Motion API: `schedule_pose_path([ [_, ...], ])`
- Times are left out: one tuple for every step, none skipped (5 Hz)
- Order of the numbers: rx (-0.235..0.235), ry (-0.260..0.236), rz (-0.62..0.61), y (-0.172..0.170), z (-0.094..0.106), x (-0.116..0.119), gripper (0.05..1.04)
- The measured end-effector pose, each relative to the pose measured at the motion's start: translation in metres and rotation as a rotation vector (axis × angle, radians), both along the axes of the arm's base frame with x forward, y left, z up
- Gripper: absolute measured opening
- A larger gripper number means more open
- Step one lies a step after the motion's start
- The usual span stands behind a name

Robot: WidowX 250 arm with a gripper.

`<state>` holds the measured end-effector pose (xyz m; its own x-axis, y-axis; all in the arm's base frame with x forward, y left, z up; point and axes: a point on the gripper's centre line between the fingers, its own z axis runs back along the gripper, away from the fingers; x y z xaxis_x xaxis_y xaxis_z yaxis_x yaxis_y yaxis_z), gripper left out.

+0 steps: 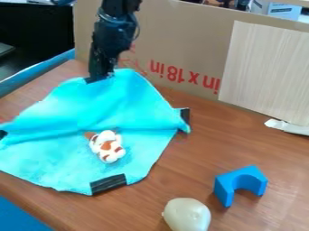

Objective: Unfold the cloth from bottom right to top left

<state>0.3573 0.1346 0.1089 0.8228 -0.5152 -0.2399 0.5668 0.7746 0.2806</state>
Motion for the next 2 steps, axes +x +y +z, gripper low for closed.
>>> schedule_pose_path([
  [-0.003,0.013,0.055,0.0248,-0.0013,0.0143,0.050],
  [-0.005,0.011,0.057,0.0333,0.0046,0.0229,0.049],
])
